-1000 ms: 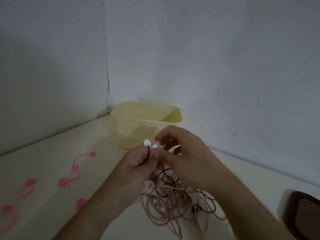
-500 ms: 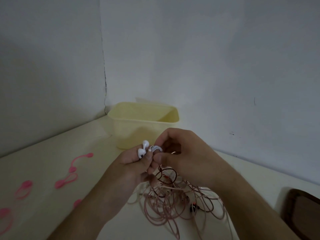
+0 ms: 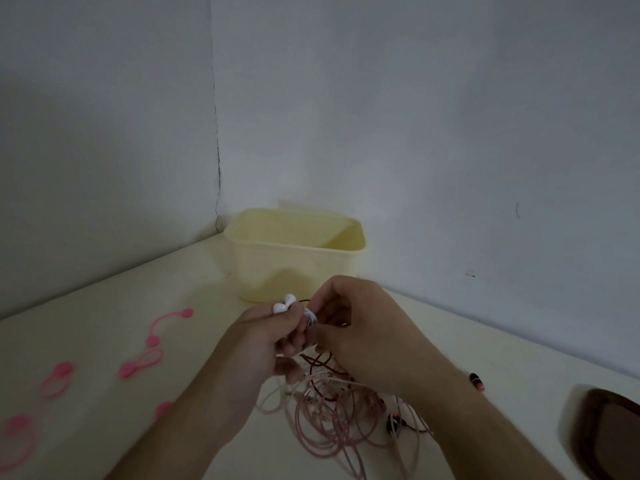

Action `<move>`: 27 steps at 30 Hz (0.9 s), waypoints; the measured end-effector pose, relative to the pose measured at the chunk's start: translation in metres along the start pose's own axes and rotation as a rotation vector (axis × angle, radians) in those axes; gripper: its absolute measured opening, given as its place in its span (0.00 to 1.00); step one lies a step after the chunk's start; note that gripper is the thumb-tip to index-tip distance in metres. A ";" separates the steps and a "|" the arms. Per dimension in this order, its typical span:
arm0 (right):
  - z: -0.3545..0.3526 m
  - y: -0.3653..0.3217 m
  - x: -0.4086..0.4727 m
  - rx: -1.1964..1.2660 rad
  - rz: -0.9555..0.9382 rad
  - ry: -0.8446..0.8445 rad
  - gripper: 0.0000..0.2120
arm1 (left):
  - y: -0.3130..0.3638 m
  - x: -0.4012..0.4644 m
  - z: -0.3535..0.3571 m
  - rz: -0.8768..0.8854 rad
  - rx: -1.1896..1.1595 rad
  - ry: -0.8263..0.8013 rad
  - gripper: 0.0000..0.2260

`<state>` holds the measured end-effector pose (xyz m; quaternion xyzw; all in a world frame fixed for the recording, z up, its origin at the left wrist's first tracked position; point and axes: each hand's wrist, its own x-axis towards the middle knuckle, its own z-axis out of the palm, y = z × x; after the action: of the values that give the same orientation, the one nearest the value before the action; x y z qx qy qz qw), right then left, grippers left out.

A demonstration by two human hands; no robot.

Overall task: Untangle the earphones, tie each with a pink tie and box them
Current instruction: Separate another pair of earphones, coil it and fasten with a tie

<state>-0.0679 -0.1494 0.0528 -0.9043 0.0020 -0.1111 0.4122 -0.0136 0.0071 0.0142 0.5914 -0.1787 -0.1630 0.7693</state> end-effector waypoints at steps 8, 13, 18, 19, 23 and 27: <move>0.005 -0.003 -0.001 -0.002 0.001 0.071 0.04 | -0.002 -0.002 0.003 0.013 -0.032 -0.008 0.15; 0.000 -0.005 -0.002 0.000 0.030 0.022 0.04 | -0.005 -0.002 0.009 -0.008 -0.095 -0.031 0.11; 0.001 -0.006 -0.001 0.026 0.035 0.001 0.06 | -0.003 -0.005 0.008 -0.046 -0.120 -0.034 0.10; 0.001 -0.007 -0.002 0.035 0.038 -0.012 0.08 | -0.002 -0.005 0.008 -0.053 -0.114 -0.028 0.09; -0.001 -0.009 -0.006 -0.069 -0.032 -0.093 0.20 | -0.001 -0.007 0.009 -0.086 -0.057 -0.040 0.10; -0.001 -0.010 -0.006 -0.146 -0.158 -0.080 0.12 | 0.002 -0.009 0.008 -0.134 0.011 -0.078 0.13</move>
<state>-0.0747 -0.1432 0.0594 -0.9330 -0.0775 -0.1065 0.3349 -0.0252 0.0045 0.0178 0.5994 -0.1697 -0.2361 0.7458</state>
